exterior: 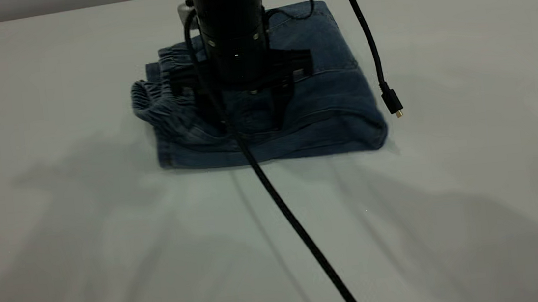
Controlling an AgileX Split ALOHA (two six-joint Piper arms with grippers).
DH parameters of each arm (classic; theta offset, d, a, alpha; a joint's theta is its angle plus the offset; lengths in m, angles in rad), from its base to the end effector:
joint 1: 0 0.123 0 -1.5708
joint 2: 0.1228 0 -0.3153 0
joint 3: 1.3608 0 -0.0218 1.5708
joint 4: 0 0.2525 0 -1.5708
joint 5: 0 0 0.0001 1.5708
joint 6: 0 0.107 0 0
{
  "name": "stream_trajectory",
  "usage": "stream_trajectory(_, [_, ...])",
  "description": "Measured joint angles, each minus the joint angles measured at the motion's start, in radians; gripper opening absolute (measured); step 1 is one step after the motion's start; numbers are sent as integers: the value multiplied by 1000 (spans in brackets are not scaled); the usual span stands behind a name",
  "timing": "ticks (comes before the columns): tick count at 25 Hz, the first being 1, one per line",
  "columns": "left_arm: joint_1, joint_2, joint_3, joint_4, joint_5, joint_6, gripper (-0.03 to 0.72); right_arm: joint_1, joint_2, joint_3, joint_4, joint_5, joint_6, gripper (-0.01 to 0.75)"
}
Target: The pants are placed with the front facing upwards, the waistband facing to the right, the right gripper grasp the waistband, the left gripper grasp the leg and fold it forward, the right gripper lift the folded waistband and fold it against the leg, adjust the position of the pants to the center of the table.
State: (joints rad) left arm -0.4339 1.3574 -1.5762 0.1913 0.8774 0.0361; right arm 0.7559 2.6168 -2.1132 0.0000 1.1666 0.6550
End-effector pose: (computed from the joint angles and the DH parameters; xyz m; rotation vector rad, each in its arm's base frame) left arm 0.2744 -0.1099 0.4773 0.5385 2.0571 -0.0058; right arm 0.3846 0.3625 0.0572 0.1580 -3.1283 0.0124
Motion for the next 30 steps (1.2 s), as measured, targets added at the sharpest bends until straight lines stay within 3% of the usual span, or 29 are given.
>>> stream_trajectory(7, [0, 0, 0, 1, -2, 2, 391, 1, 5, -37, 19, 31, -65, 477])
stream_trajectory(17, [0, -64, 1, 17, 12, 2, 391, 66, -86, -274, 118, 67, -324, 477])
stream_trajectory(30, [0, -358, 0, 18, 280, 2, 391, 72, -545, -280, 130, 97, -555, 477])
